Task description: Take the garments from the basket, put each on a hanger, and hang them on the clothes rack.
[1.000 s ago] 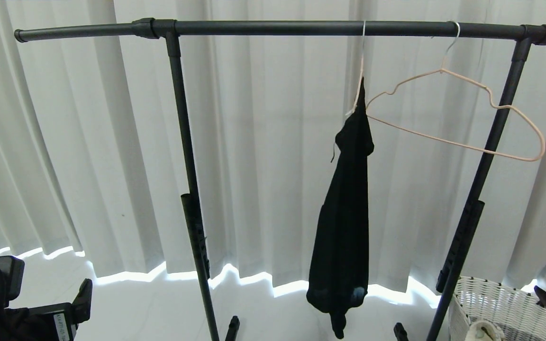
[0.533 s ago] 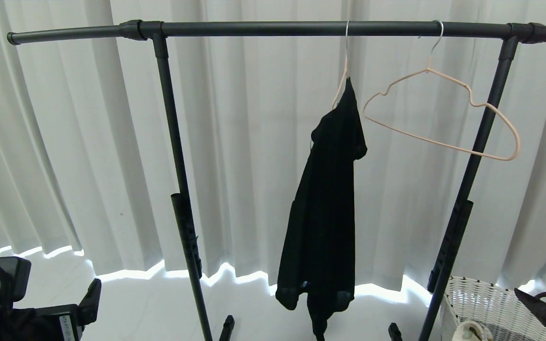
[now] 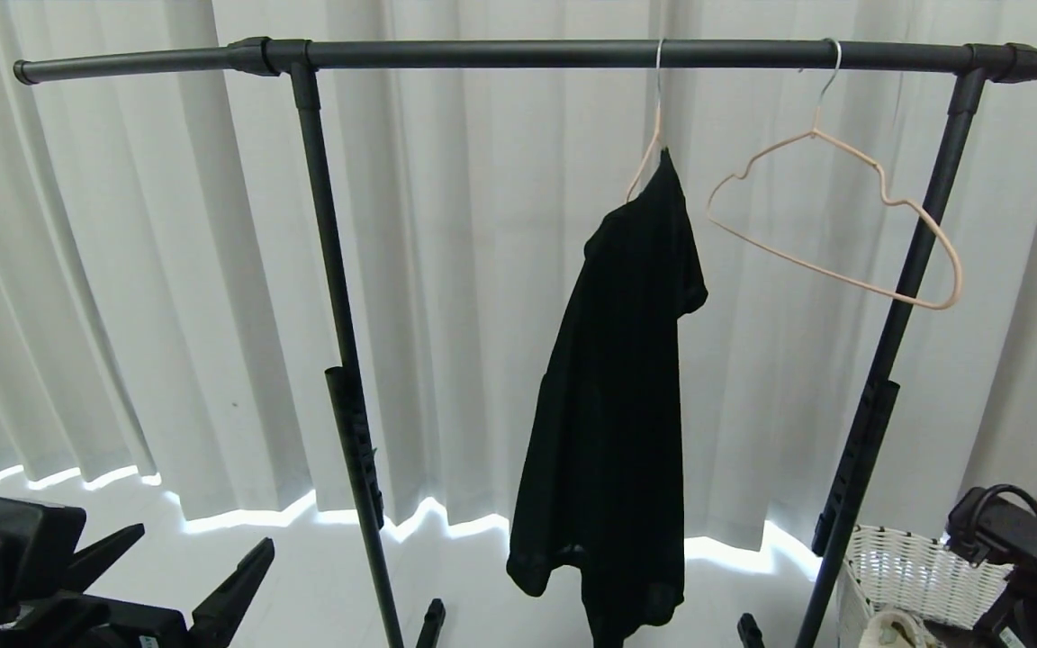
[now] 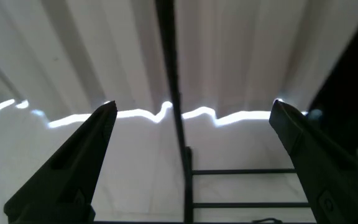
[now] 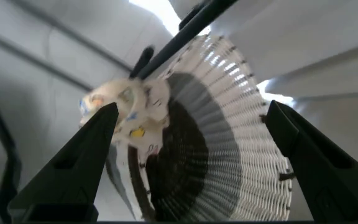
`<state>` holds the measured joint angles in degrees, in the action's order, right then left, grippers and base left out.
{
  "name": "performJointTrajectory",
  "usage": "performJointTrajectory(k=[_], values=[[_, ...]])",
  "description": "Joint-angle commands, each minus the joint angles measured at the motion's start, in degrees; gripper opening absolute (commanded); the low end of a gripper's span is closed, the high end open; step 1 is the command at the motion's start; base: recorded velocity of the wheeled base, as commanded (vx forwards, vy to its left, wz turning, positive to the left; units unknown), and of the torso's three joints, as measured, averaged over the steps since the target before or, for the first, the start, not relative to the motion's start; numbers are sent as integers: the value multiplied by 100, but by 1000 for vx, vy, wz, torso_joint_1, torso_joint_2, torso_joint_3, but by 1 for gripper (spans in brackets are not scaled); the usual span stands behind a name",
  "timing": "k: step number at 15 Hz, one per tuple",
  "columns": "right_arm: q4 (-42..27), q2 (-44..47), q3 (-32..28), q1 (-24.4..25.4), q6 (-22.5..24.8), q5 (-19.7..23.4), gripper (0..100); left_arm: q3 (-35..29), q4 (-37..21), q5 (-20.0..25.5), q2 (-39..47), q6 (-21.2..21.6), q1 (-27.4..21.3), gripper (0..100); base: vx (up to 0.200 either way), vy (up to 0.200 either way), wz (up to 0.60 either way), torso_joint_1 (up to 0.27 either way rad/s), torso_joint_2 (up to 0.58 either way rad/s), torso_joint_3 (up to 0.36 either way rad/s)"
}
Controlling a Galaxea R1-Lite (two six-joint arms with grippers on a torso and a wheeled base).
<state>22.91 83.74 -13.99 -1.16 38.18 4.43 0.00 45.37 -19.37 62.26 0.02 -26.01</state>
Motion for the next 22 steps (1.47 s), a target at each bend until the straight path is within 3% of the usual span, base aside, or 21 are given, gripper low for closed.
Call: performJointTrajectory(k=[1,4,7,9,16,18,19,22], values=[[12,723,37,10,190,23,100,0,-11,373,-196,6,0,100,0,0,0,0,0,0],[337,1224,37,-16,181,15,100,0,-389,540,-232,15,-9,100,0,0,0,0,0,0],[1155,1892,64,-86,172,-29,100,0,-398,531,-416,42,-9,100,0,0,0,0,0,0],[1471,2279,46,-86,155,-302,100,0,-406,531,-522,147,-9,100,0,0,0,0,0,0],[1664,2885,-95,-60,-144,-469,100,0,-582,531,-662,182,-9,100,0,0,0,0,0,0],[2025,3061,-121,-60,-179,-469,100,0,-793,540,-794,182,-9,100,0,0,0,0,0,0],[2288,3184,-77,-60,-179,-469,0,0,-925,540,-873,182,-9,100,0,0,0,0,0,0],[2455,3070,46,-7,-171,-592,0,0,-1162,548,-1084,191,-9,100,0,0,0,0,0,0]])
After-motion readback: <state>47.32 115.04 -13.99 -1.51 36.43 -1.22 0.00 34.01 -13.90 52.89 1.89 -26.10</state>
